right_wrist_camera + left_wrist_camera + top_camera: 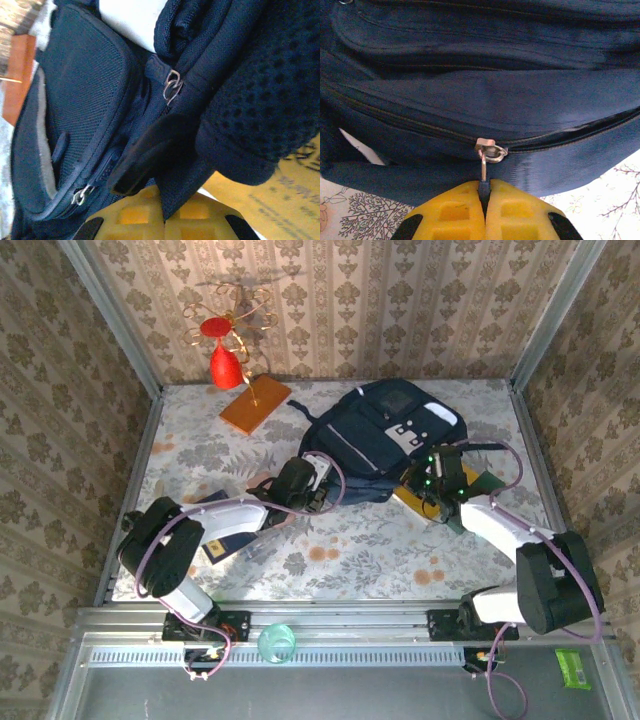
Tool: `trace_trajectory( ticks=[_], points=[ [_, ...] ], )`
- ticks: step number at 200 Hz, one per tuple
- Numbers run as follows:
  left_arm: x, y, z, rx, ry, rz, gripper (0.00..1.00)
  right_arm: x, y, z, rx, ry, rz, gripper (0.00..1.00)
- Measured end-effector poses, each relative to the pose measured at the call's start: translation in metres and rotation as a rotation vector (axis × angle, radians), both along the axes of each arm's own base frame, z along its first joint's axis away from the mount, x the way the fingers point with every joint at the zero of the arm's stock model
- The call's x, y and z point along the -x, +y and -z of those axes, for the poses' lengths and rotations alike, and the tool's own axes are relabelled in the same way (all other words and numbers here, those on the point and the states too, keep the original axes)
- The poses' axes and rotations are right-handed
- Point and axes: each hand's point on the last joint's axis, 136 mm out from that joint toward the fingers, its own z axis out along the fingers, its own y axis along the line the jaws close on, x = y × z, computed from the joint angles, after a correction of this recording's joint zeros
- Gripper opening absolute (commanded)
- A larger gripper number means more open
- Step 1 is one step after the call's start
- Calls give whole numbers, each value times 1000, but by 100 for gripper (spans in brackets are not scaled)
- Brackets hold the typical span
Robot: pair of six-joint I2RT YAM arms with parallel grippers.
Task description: Pack books, pencil case, and school supplies into a backpack
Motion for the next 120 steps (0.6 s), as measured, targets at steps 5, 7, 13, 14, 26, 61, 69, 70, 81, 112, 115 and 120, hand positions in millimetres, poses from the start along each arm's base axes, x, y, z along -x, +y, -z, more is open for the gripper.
trace_trajectory(
  ticks=[5,7,13,14,26,61,69,70,81,112,115,120],
  points=[
    [1,0,1,0,6,4,0,-1,-2,1,11,15,-11,0],
    [2,0,1,0,7,6,0,-2,-2,0,15,19,-16,0],
    [4,-1,2,0,14,13,0,-4,-3,0,27,30,-33,0],
    [4,-1,2,0,14,14,0,-5,-3,-1,29,30,-36,0],
    [8,-5,3,3,24,31,0,-11,-3,-3,49,47,-72,7],
    [30,-25,2,21,58,95,0,-18,-7,-5,96,75,-125,43],
    [36,-32,1,30,65,117,0,-15,-8,-5,98,82,-123,50],
    [37,-33,0,32,66,120,0,-15,-8,-5,100,82,-125,51],
    [45,-42,-3,45,74,146,0,-10,-9,-6,105,85,-131,58],
    [61,-56,-5,66,100,188,0,21,-4,-15,37,56,-110,79],
    [61,-56,-5,67,102,188,0,24,-2,-15,32,52,-115,80],
    [63,-57,-5,69,105,191,0,30,3,-14,7,48,-112,81]
  ],
)
